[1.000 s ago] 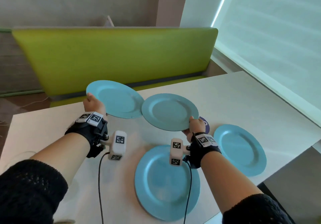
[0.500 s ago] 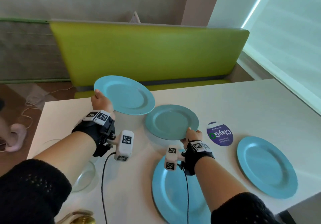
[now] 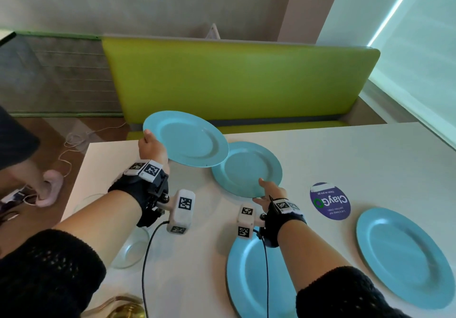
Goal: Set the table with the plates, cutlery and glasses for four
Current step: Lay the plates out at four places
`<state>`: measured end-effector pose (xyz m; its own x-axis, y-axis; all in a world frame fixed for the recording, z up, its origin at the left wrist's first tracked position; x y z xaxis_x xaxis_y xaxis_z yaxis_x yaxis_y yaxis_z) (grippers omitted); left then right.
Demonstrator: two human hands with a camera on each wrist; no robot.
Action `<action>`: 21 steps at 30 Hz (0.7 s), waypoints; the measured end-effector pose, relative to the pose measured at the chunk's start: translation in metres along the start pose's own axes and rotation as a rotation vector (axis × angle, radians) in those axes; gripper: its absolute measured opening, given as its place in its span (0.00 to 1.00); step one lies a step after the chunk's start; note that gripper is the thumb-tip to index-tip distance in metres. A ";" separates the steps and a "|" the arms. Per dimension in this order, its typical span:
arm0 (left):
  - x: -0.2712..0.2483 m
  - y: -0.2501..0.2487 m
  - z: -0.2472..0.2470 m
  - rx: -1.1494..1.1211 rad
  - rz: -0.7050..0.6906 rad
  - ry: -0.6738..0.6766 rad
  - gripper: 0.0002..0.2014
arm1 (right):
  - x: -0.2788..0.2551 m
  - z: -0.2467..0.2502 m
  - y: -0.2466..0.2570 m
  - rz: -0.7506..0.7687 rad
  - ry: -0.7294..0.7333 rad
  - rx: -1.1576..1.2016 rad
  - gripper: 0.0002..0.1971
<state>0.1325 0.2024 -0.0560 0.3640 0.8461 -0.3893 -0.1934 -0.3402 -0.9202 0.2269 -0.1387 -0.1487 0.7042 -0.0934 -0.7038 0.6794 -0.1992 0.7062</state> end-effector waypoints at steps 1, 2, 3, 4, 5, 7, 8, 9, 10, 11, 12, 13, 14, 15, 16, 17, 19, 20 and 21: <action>0.001 0.002 0.000 -0.011 0.013 0.007 0.26 | 0.001 0.000 0.000 0.003 -0.003 0.000 0.25; 0.000 0.002 0.000 -0.019 0.023 0.015 0.25 | 0.003 0.001 -0.001 0.006 -0.005 -0.004 0.25; -0.001 0.003 -0.001 -0.021 0.031 0.023 0.25 | 0.004 0.001 -0.001 0.007 -0.005 -0.011 0.26; -0.002 0.003 -0.001 -0.017 0.035 0.030 0.25 | 0.005 0.002 -0.002 0.007 -0.006 -0.022 0.27; -0.002 0.005 -0.002 -0.015 0.039 0.038 0.24 | 0.007 0.002 -0.002 0.008 -0.008 -0.030 0.27; -0.004 0.006 -0.004 -0.019 0.050 0.053 0.24 | 0.009 0.003 -0.002 0.013 -0.012 -0.045 0.28; -0.005 0.006 -0.004 -0.017 0.052 0.055 0.24 | 0.010 0.003 -0.001 0.018 -0.012 -0.051 0.28; -0.005 0.006 -0.004 -0.009 0.051 0.055 0.24 | 0.010 0.003 0.000 0.023 -0.010 -0.056 0.29; -0.006 0.005 -0.004 -0.004 0.048 0.057 0.24 | 0.011 0.002 0.001 0.032 -0.007 -0.062 0.29; -0.006 0.005 -0.005 -0.002 0.046 0.058 0.24 | 0.012 0.002 0.003 0.041 -0.011 -0.071 0.30; -0.006 0.004 -0.005 0.003 0.044 0.061 0.24 | 0.012 0.002 0.004 0.051 -0.015 -0.084 0.31; -0.006 0.005 -0.007 0.008 0.042 0.063 0.24 | 0.013 0.002 0.006 0.057 -0.015 -0.096 0.31; -0.007 0.005 -0.008 0.013 0.042 0.065 0.24 | 0.013 0.002 0.007 0.060 -0.011 -0.109 0.31; -0.007 0.006 -0.009 0.021 0.043 0.065 0.24 | 0.014 0.003 0.007 0.060 -0.005 -0.123 0.31; -0.008 0.006 -0.010 0.027 0.045 0.069 0.24 | 0.013 0.003 0.008 0.059 0.003 -0.136 0.30; -0.008 0.008 -0.012 0.029 0.048 0.075 0.24 | 0.013 0.003 0.008 0.061 0.007 -0.142 0.30; -0.012 0.009 -0.019 0.028 0.050 0.093 0.24 | 0.012 0.006 0.013 0.077 -0.006 -0.142 0.30; -0.015 0.010 -0.023 0.027 0.053 0.109 0.25 | 0.011 0.007 0.017 0.089 -0.016 -0.139 0.30; -0.017 0.011 -0.027 0.030 0.052 0.118 0.25 | 0.010 0.007 0.020 0.103 -0.022 -0.132 0.31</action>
<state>0.1490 0.1730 -0.0604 0.4575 0.7727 -0.4401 -0.2416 -0.3684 -0.8978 0.2467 -0.1503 -0.1421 0.7677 -0.1287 -0.6277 0.6261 -0.0579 0.7776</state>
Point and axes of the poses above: each hand's wrist, its own x-axis towards the middle knuckle, its own z-axis out of the back of the hand, y = z × x, the point moved 10 cm from there along x, towards the middle knuckle, and after that the axes turned 6 degrees about x, right-handed, at the moved point
